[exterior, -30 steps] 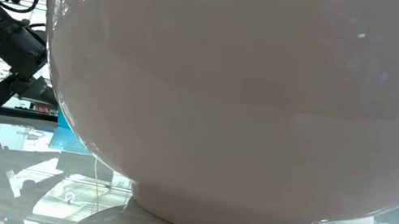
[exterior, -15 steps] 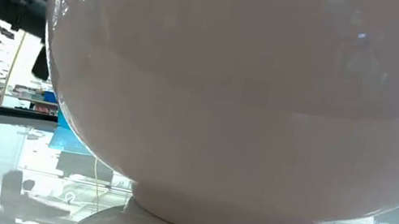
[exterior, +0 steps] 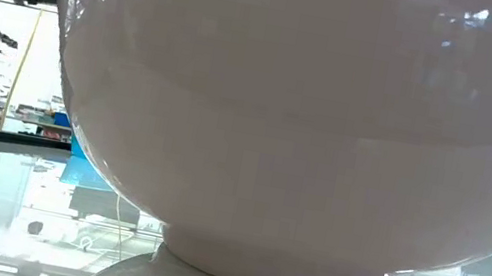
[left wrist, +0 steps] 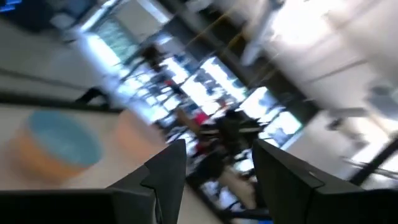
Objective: Nest bowls inside each other
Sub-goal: Stack the light orange bowl on top of the white bowl
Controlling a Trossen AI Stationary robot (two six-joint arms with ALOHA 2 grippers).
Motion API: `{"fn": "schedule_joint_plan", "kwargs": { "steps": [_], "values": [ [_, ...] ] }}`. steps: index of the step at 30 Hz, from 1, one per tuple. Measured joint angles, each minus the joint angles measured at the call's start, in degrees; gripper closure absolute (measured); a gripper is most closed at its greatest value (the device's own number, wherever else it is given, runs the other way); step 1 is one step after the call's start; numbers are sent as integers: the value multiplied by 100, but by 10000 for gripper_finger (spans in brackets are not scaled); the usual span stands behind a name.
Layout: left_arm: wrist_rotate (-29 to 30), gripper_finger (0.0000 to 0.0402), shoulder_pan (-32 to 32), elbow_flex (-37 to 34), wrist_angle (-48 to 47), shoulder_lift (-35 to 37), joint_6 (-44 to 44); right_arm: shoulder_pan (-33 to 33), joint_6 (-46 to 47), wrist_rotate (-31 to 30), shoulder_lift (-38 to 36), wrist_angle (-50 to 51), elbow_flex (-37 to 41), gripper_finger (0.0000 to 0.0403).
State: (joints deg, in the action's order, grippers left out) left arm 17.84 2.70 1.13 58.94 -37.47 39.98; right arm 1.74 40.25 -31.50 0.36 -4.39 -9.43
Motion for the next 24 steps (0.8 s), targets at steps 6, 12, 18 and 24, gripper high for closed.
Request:
{"fn": "schedule_joint_plan", "kwargs": {
  "steps": [6, 12, 18, 24],
  "values": [
    [-188, 228, 0, 0, 900, 0, -186, -2, -627, 98, 0, -1070, 0, 390],
    [-680, 228, 0, 507, 966, 0, -702, -2, -1153, 701, 212, -1463, -340, 390],
    [-1018, 228, 4, 2186, -1765, -7, -1533, -2, -2201, 765, 1462, -1160, -1643, 372],
    [-1013, 228, 139, 3830, -4436, -37, -2355, -158, -2922, 764, 3320, 961, -3383, 324]
  ]
}}
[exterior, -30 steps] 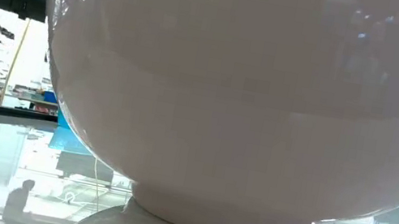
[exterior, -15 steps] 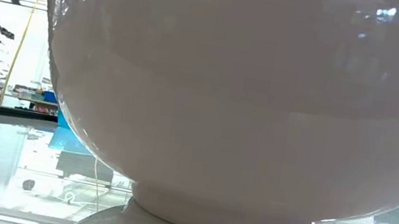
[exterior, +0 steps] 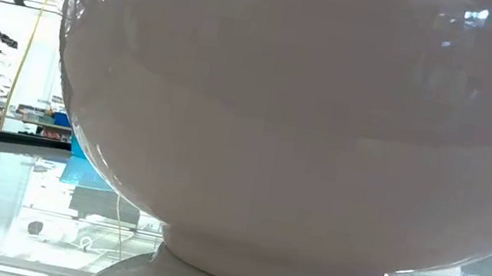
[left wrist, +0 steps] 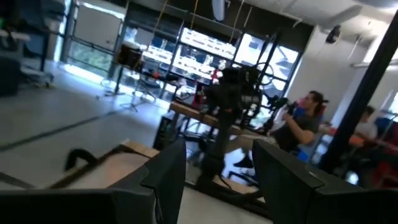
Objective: Nest bowls inside each other
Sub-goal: Stack the light orange bowl on top of the white bowl
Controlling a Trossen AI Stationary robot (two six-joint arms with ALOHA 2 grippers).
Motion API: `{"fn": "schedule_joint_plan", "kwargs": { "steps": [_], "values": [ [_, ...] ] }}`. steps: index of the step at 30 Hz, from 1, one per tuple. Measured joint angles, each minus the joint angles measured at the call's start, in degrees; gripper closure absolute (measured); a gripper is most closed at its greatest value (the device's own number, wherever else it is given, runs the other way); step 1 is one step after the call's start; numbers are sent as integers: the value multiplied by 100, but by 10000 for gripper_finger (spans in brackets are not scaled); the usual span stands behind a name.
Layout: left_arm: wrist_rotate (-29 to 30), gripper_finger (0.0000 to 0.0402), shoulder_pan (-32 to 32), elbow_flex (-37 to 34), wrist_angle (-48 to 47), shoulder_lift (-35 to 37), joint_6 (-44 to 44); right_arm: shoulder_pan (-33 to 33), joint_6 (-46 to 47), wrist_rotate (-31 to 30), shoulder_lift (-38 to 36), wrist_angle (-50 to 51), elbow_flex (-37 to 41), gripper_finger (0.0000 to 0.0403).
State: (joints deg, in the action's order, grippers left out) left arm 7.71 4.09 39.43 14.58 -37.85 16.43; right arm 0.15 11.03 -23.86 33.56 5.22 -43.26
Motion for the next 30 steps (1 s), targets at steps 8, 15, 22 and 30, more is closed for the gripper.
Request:
{"fn": "schedule_joint_plan", "kwargs": {
  "steps": [8, 15, 22, 30],
  "values": [
    [15, 228, 241, 795, -1275, 213, -386, -744, -402, -1, 1848, 2326, -1407, 268],
    [13, 228, 239, 795, -1772, 474, -280, -1606, -441, 141, 2400, 3770, -1528, 241],
    [19, 228, 239, 795, -2003, 614, -331, -2588, -841, 1281, 2623, 4064, -1294, 239],
    [20, 228, 239, 795, -2186, 614, -330, -3542, -1371, 2811, 3127, 4126, -880, 239]
  ]
}}
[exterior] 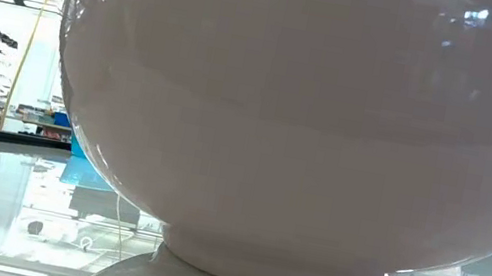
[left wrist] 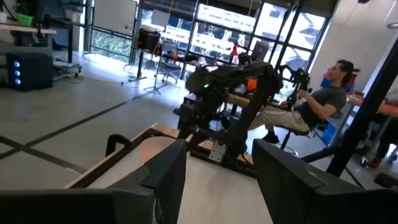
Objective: Nest bowls inside each other
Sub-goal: Stack the light orange bowl on top of the white bowl
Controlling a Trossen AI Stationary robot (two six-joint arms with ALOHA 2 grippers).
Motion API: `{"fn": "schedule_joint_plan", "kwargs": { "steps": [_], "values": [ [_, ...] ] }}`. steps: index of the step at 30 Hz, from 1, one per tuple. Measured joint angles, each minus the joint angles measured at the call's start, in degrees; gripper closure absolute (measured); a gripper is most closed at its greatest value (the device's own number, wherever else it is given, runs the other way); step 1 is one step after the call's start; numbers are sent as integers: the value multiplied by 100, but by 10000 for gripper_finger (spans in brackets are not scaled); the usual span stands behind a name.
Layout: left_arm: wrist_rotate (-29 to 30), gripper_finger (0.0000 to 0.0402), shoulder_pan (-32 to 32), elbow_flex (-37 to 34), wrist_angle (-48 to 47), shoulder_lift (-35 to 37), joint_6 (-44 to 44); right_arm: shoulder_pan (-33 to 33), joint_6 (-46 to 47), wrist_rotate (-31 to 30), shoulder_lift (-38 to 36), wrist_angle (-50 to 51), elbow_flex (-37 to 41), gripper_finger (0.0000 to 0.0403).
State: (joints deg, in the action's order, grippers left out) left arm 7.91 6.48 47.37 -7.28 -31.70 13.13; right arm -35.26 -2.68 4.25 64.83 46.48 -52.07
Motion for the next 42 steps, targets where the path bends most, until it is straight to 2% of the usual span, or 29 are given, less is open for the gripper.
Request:
{"fn": "schedule_joint_plan", "kwargs": {
  "steps": [5, 12, 27, 30, 35, 42],
  "values": [
    [2, 228, 0, 0, 10, 0, 47, -519, -382, 302, 325, 4, -3, 239],
    [-1, 228, 0, 0, 8, 0, 166, -1092, -802, 1047, 945, 283, -3, 239],
    [13, 228, 0, 0, 5, 0, 234, -1128, -942, 1470, 2381, 55, -5, 244],
    [26, 228, 0, 0, 6, 0, 236, -1066, -967, 1910, 2582, 35, -6, 275],
    [54, 228, -2, 0, -32, -1, 237, -930, -974, 2775, 2553, -171, -26, 381],
    [155, 228, -2, 0, -110, -2, 244, -650, -635, 4521, 1838, -662, -7, 401]
  ]
}}
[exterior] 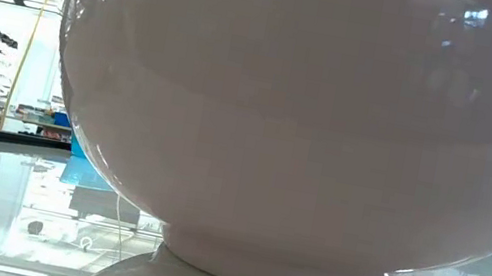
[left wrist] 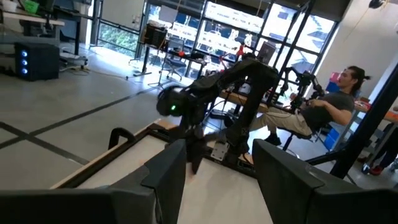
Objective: Nest bowls inside each other
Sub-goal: Stack the light orange bowl on top of the white bowl
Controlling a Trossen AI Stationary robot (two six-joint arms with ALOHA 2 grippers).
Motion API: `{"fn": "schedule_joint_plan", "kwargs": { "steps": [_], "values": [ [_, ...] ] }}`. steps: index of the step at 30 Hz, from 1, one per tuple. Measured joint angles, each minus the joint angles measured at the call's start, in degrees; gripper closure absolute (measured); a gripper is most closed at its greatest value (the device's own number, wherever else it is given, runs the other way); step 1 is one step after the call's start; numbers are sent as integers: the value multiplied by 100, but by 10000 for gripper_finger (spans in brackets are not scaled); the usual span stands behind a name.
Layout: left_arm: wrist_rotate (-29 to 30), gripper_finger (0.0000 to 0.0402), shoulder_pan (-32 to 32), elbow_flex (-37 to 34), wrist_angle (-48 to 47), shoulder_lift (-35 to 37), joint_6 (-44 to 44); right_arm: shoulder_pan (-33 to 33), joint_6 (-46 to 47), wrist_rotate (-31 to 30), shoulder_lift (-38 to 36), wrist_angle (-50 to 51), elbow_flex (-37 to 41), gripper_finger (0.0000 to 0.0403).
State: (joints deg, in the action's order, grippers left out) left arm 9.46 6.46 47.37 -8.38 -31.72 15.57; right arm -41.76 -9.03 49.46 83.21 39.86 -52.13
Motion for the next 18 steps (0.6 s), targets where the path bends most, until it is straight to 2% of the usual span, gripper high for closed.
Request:
{"fn": "schedule_joint_plan", "kwargs": {
  "steps": [4, 9, 13, 18],
  "values": [
    [41, 228, 0, 0, 0, 2, -29, 316, 851, 564, -625, -556, 8, 402],
    [89, 228, 0, 0, 2, -3, -93, 1117, 2084, 624, -1355, -1741, 8, 402],
    [148, 228, 0, 0, 4, -3, -97, 2036, 3115, 86, -1644, -2984, 6, 402],
    [148, 228, 0, 0, 7, -5, -93, 3356, 3738, -964, -1630, -3902, 4, 402]
  ]
}}
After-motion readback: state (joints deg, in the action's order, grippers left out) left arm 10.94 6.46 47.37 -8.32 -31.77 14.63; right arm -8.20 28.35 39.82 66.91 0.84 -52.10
